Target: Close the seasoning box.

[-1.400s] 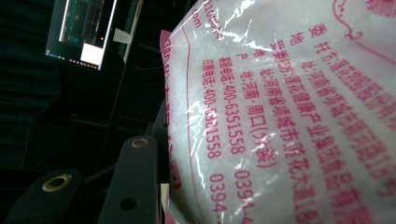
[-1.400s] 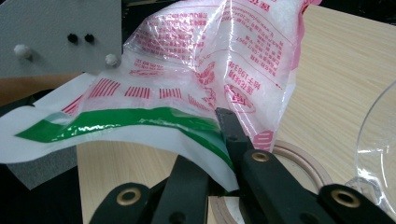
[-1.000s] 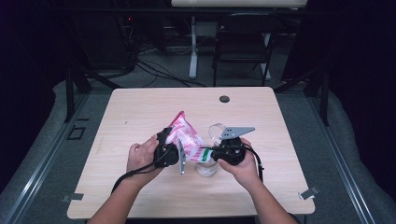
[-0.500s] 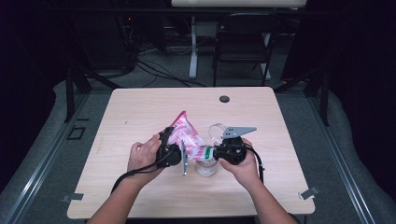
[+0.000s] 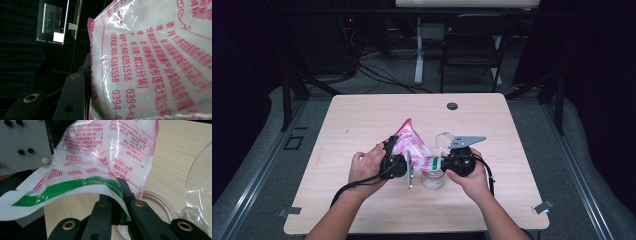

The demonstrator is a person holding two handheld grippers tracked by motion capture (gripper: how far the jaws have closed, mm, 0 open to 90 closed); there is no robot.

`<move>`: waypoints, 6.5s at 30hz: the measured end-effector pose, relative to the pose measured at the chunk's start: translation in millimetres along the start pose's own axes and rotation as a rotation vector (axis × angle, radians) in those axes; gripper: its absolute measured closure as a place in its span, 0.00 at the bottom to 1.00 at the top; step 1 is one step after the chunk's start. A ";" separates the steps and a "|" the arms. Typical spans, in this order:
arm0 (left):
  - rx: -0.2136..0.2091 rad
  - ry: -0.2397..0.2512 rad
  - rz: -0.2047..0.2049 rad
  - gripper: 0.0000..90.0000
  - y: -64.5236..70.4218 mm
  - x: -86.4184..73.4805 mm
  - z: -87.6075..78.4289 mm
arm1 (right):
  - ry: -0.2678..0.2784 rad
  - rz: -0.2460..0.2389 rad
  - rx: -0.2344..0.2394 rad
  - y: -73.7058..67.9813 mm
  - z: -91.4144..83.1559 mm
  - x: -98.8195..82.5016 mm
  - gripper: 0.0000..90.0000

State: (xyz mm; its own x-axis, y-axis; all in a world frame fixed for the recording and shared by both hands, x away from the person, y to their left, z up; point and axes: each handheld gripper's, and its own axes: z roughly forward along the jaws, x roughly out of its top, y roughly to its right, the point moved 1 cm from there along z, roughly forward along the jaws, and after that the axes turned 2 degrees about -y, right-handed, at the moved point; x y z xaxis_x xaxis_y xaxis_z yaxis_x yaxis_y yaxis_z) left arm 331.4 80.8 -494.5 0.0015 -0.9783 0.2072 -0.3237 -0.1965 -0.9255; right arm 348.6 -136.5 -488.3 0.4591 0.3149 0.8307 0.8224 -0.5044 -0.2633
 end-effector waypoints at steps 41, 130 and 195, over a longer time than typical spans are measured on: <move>0.029 -0.009 0.053 0.72 -0.8 3.8 -4.2 | -0.040 -0.002 -0.013 3.5 7.2 -5.6 1.00; 0.093 0.013 0.113 0.72 -5.5 11.0 -12.7 | -0.067 0.011 -0.030 8.6 15.5 -12.3 1.00; 0.130 0.024 0.170 0.73 -6.5 16.9 -18.4 | -0.076 0.007 -0.043 10.6 12.8 -13.0 1.00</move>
State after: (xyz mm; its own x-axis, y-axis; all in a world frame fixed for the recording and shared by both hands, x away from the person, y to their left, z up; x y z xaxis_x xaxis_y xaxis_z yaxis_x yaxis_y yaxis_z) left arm 316.0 66.7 -479.1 -0.0654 -0.9966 0.0503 -0.1931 -0.0368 -0.9805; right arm 355.6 -135.6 -508.1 0.4899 0.3707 0.7890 0.8047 -0.5404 -0.2458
